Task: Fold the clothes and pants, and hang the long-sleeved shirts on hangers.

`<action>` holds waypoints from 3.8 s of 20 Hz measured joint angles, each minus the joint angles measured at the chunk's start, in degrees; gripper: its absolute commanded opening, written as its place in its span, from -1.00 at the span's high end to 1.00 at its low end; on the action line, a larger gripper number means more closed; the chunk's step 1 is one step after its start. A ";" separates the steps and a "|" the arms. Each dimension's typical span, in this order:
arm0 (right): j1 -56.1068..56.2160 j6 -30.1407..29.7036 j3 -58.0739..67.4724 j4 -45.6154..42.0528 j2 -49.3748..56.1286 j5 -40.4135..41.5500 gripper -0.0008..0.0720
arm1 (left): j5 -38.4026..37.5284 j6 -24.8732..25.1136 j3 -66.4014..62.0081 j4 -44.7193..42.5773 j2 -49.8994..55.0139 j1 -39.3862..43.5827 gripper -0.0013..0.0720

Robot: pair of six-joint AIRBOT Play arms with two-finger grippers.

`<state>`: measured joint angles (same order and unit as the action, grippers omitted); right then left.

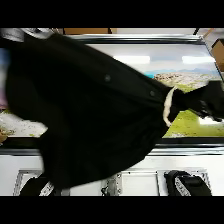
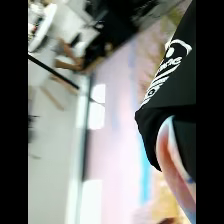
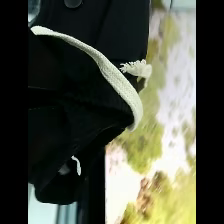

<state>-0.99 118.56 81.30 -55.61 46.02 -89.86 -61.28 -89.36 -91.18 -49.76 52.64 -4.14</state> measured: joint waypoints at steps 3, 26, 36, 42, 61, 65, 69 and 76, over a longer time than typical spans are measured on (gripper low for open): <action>-0.02 -2.03 -4.46 -3.28 9.01 1.14 0.91 | -0.11 -0.66 2.03 -0.24 13.57 3.39 0.94; 8.11 -12.48 -21.70 -22.12 19.71 13.81 0.91 | 4.72 -3.13 30.77 -13.90 19.15 12.17 0.94; 13.29 -8.79 -36.54 -22.40 20.28 26.67 0.90 | 17.31 -2.99 47.76 -12.59 22.29 12.92 0.94; 13.60 -8.39 -37.70 -21.42 21.94 29.33 -0.80 | 18.88 -3.02 48.46 -11.98 21.07 12.92 -0.36; -20.46 -40.06 -43.80 1.79 11.58 24.46 -1.00 | 10.10 -3.45 47.54 -10.19 0.70 21.33 0.94; -21.62 -53.05 -48.09 13.79 19.23 27.80 -1.00 | 10.19 -4.68 47.36 -10.03 3.50 24.48 0.93; -19.78 -62.29 -49.20 22.97 27.47 29.57 -1.00 | 9.01 -5.38 44.52 -10.05 6.21 25.38 0.94; -9.42 -66.58 -49.48 32.89 33.59 34.93 -0.99 | 7.30 -5.60 38.01 -10.19 10.36 25.66 0.94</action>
<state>-10.41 51.99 31.81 -22.72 79.61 -54.94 -53.98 -94.96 -53.17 -59.94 63.00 21.52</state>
